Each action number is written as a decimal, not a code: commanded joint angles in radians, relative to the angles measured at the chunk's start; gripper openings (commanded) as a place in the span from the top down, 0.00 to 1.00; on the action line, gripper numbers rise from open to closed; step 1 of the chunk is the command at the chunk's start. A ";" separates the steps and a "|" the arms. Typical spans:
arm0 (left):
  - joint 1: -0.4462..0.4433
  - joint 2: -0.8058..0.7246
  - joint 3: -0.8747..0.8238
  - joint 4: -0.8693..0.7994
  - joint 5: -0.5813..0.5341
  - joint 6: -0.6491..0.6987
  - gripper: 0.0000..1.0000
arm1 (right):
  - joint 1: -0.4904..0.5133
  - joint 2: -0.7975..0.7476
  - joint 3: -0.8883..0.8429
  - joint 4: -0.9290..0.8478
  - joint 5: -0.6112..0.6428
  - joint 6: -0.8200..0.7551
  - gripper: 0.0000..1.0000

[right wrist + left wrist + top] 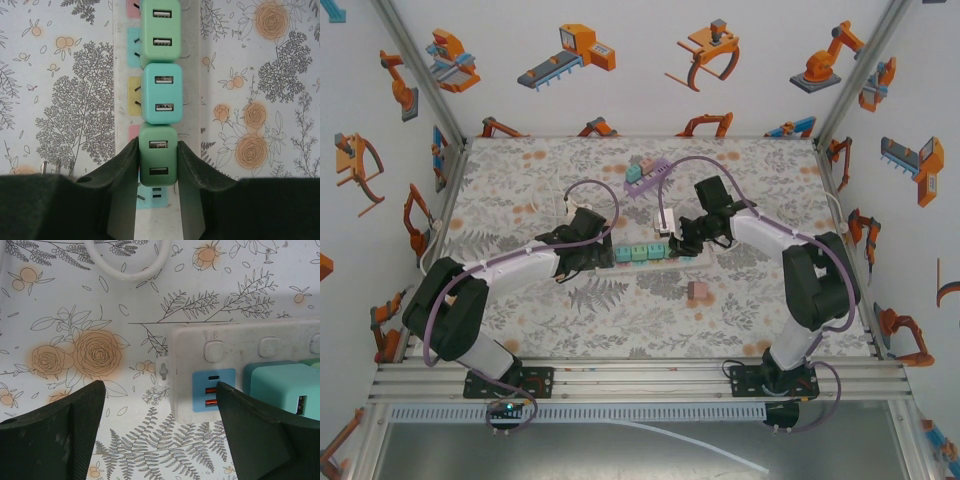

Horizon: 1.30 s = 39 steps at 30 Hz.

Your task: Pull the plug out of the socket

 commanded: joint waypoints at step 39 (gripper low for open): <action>-0.061 0.045 -0.016 -0.102 -0.144 -0.002 0.17 | 0.016 -0.122 0.070 -0.122 0.024 0.042 0.80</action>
